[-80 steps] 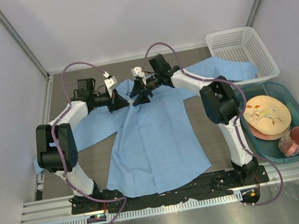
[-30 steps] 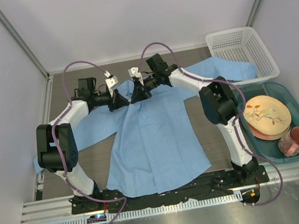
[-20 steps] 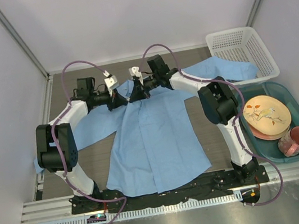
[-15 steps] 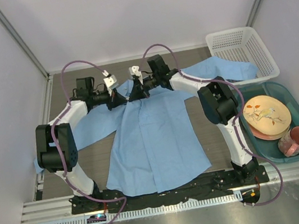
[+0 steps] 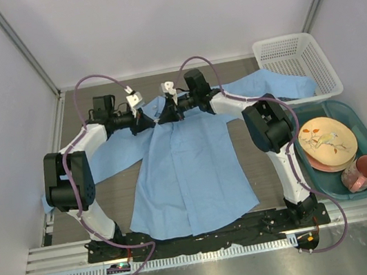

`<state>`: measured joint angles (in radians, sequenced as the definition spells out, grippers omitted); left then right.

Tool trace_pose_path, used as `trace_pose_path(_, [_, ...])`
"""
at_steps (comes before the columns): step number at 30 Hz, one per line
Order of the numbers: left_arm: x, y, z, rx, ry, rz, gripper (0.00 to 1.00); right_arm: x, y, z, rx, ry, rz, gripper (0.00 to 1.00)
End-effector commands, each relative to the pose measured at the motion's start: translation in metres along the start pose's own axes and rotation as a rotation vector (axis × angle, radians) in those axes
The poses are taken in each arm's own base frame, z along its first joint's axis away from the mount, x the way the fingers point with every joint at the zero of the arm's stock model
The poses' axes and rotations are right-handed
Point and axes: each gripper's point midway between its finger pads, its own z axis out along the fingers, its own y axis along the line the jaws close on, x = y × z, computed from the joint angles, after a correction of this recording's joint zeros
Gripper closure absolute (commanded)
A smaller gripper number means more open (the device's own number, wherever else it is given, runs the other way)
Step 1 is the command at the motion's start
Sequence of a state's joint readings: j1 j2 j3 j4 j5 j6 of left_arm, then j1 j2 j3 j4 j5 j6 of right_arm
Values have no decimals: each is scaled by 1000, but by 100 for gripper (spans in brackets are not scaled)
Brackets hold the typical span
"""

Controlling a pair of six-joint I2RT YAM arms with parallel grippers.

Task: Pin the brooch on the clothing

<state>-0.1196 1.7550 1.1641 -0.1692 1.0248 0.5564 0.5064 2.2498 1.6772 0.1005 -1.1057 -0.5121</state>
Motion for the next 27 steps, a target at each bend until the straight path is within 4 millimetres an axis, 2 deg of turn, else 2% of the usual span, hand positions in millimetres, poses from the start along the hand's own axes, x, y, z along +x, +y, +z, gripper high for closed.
trace_pose_path(1, [-18, -23, -5, 85, -58, -30, 100, -16, -55, -39, 237, 32, -102, 92])
trace_pose_path(5, [-18, -22, -5, 81, -55, -31, 100, -17, -54, -39, 230, 20, -93, 95])
trace_pose_path(7, [-17, -21, -4, 77, -53, -31, 100, -21, -53, -40, 230, 11, -85, 93])
trace_pose_path(8, [-17, -21, -4, 75, -53, -32, 100, -22, -52, -40, 226, 7, -82, 88])
trace_pose_path(9, [-18, -19, -4, 70, -51, -30, 100, -25, -52, -41, 224, 3, -89, 75])
trace_pose_path(11, [-16, -16, -4, 52, -40, -32, 100, -24, -47, -42, 209, -3, -91, 64])
trace_pose_path(12, [-16, -13, -5, 42, -35, -36, 100, -27, -45, -43, 205, -5, -98, 54])
trace_pose_path(15, [-13, -1, -5, -26, 2, -68, 100, -32, -41, -44, 197, -10, -97, 44])
trace_pose_path(18, [-7, 13, -7, -99, 45, -112, 100, -37, -48, -47, 228, 9, -77, 39])
trace_pose_path(20, [1, 23, -10, -169, 86, -133, 100, -27, -53, -52, 269, 69, -27, 38])
trace_pose_path(21, [2, 28, -12, -200, 99, -139, 100, -30, -58, -55, 285, 90, -43, 35])
trace_pose_path(22, [5, 34, -15, -234, 115, -155, 100, -14, -52, -58, 278, 151, 24, 34])
trace_pose_path(24, [15, 56, -25, -385, 183, -199, 100, -5, -59, -68, 318, 227, 31, 32])
trace_pose_path(26, [23, 64, -31, -463, 240, -228, 100, 16, -53, -75, 329, 319, 105, 31])
trace_pose_path(27, [29, 74, -39, -540, 280, -238, 100, 20, -58, -83, 365, 364, 106, 30])
